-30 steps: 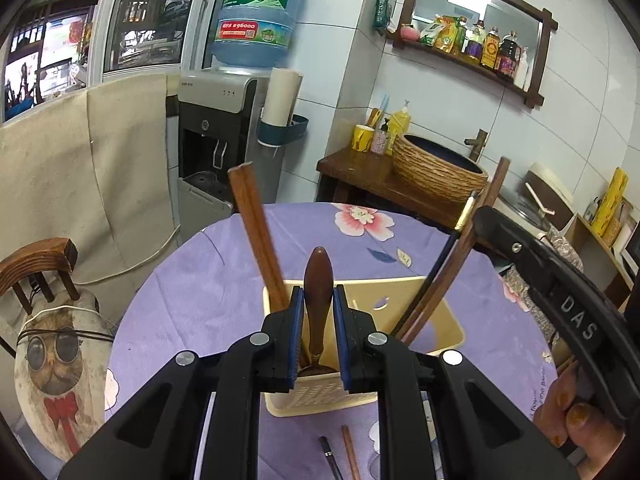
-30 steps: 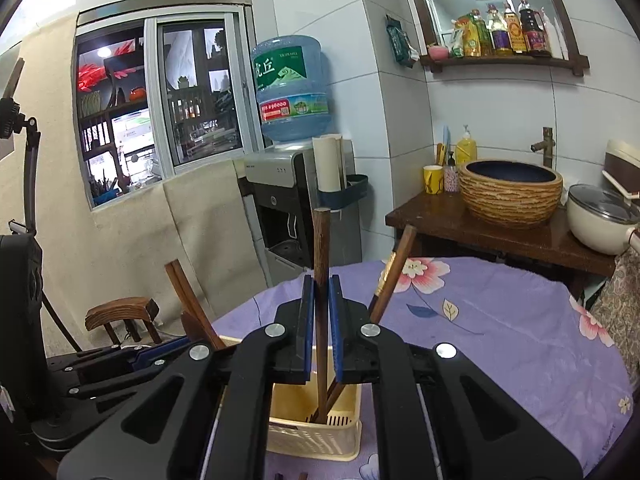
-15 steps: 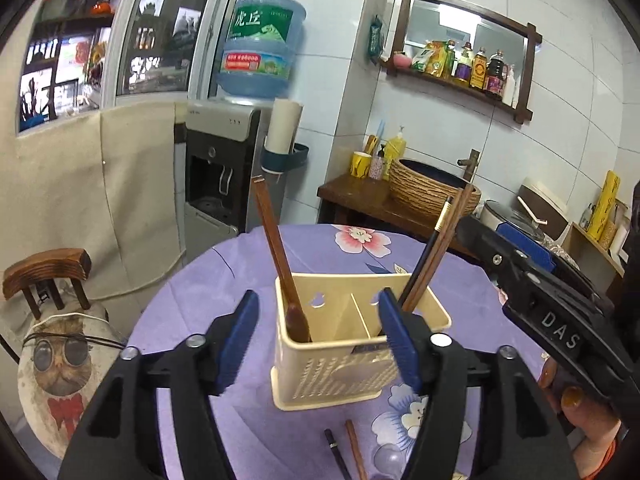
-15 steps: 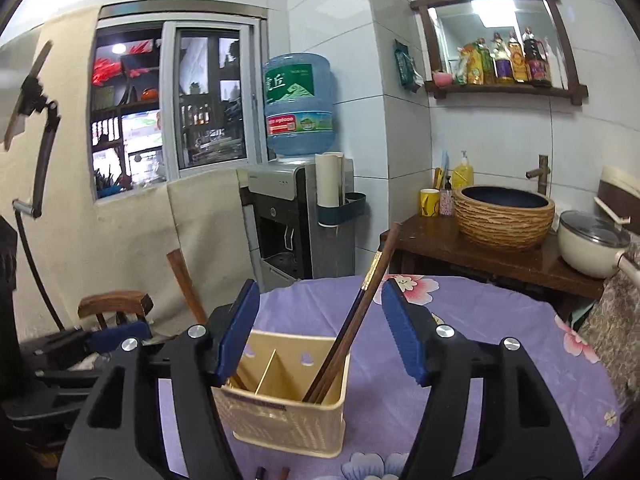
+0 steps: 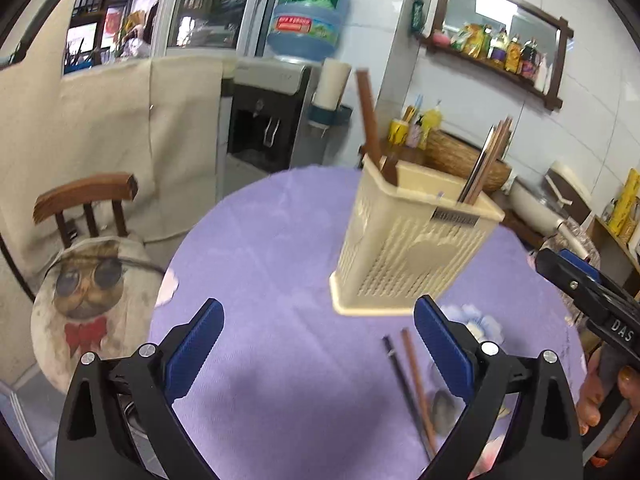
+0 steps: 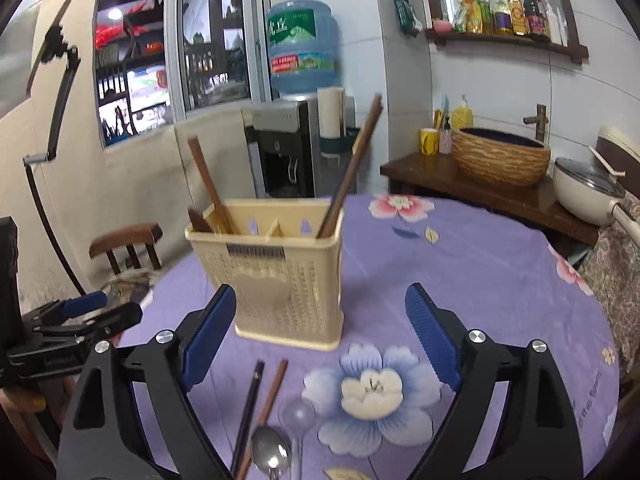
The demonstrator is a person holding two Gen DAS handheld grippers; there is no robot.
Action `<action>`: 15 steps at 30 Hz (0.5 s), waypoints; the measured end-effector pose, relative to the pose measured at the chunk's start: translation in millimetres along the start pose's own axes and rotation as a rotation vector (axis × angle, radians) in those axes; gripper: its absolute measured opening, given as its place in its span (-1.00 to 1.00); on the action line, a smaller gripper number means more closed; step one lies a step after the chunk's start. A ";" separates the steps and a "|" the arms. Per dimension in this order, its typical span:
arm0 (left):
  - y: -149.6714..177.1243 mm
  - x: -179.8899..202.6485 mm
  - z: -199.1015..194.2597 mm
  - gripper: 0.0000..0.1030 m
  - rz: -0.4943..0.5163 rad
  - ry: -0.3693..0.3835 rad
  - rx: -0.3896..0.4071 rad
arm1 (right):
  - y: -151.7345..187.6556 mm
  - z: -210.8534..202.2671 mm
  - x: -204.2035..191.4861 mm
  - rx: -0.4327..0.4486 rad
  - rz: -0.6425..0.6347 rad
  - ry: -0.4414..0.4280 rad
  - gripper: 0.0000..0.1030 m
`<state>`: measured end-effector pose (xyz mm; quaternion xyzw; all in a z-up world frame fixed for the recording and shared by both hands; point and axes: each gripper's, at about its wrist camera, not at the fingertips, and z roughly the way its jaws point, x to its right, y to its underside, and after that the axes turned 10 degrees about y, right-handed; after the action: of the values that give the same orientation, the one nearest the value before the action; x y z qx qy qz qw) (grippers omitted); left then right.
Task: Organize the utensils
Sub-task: 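Move both open tools back to the remaining utensils on the table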
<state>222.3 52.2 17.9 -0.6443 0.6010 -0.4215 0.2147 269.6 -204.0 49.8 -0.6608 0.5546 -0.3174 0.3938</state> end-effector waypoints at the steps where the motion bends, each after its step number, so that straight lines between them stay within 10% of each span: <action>1: 6.6 -2.1 1.4 0.83 0.000 -0.003 -0.021 | 6.2 2.0 0.2 -0.020 -0.002 0.006 0.66; 15: 53.7 -8.0 14.7 0.62 -0.009 -0.005 -0.148 | 76.4 29.2 0.0 -0.222 -0.042 0.049 0.33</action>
<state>202.9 46.5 -34.5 -0.6622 0.6270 -0.3751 0.1662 257.6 -204.8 -31.1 -0.7040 0.5817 -0.2782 0.2978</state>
